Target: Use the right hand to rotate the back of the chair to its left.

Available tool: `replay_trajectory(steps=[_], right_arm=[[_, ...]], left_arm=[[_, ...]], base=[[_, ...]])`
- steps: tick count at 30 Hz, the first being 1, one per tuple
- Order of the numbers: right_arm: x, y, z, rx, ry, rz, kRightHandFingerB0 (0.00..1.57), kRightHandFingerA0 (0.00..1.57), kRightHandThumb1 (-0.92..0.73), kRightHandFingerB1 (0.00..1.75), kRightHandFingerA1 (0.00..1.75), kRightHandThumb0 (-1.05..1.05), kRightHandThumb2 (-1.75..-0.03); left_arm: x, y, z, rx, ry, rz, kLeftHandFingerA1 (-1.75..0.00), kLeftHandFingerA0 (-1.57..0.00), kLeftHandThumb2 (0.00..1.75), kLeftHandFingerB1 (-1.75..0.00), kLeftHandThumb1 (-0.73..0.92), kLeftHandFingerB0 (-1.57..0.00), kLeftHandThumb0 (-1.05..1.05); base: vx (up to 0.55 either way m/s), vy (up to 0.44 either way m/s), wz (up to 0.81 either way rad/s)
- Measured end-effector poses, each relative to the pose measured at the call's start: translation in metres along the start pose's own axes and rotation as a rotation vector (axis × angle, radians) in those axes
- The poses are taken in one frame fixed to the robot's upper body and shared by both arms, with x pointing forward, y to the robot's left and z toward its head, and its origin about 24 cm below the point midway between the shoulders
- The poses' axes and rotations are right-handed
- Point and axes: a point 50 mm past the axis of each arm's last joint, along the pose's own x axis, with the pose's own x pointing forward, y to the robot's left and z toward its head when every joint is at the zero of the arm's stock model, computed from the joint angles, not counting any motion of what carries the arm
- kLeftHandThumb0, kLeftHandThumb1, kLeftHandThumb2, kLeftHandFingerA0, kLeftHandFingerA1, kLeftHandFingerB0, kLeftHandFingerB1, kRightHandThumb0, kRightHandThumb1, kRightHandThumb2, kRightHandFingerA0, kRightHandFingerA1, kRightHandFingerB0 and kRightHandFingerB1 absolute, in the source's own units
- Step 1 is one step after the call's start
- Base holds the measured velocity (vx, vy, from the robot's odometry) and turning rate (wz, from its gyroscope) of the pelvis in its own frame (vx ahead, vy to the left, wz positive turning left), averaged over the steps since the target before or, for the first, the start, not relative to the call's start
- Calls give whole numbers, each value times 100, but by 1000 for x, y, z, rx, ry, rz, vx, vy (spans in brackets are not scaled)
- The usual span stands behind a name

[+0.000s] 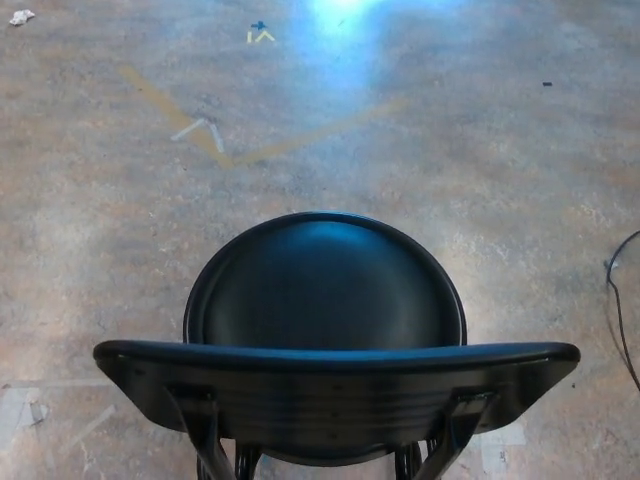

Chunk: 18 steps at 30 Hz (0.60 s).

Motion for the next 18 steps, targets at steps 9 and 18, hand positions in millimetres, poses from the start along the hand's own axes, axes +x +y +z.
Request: replay_trajectory(steps=[9, 18], right_arm=[[6, 1, 64, -23, -264, 27, 0, 0, -69, 0, 0, -86, -72], [-5, 9, 141, -106, -629, 80, 0, 0, -55, 0, 0, -95, -90]], left_arm=[[0, -3, 1, -11, -1, -5, -51, -61, 65, -46, 84, -54, -52], [0, -4, 3, -16, -5, -2, -53, -59, 64, -47, 83, -51, -50]], base=[[0, 0, 0], [0, 0, 0]])
